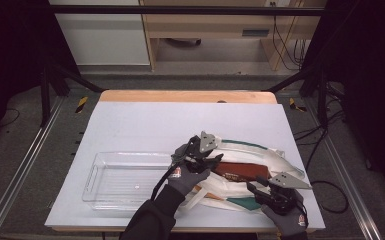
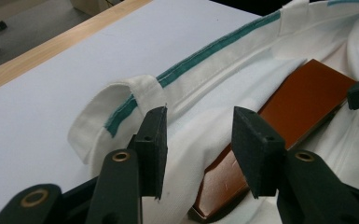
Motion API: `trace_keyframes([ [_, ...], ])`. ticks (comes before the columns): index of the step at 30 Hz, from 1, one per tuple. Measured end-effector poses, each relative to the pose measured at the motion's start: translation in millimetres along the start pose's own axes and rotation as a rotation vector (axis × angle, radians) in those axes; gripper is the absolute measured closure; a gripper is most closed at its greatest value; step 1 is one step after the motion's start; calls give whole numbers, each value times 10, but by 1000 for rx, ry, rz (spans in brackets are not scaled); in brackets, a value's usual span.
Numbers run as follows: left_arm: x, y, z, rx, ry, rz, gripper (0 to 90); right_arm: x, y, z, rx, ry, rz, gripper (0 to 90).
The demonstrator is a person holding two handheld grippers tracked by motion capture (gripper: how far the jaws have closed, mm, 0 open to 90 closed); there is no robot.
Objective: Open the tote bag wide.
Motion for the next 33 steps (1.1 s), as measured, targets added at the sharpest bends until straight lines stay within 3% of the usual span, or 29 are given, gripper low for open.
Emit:
trace_keyframes([
  [6, -66, -90, 63, -24, -9, -19, 505, -42, -46, -30, 10, 10, -14, 554],
  [10, -208, -205, 13, 0, -16, -69, 492, -42, -52, -36, 9, 18, -12, 554],
  [15, -271, -255, -32, 6, -2, -70, 493, -44, -67, -59, 13, 25, -16, 549],
  [19, -268, -243, -70, 23, 10, -73, 627, -65, -91, -95, 25, 31, -30, 555],
  [24, -237, -219, -125, 45, 39, -87, 830, -135, -112, -130, 45, 29, -75, 651],
  [28, -202, -231, -172, 58, 59, -101, 881, -192, -142, -129, 48, 43, -101, 686],
  [33, -181, -284, -250, 92, 110, -80, 887, -266, -161, -138, 70, 8, -140, 733],
])
Point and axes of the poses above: each handheld gripper's, and its own axes: y roughly backward along the jaws, x roughly out of its top, z roughly to its right, the point moved 9 cm from there along -y, roughly forward along the jaws, and after that the axes turned 11 degrees about y, right-handed, at the moved point
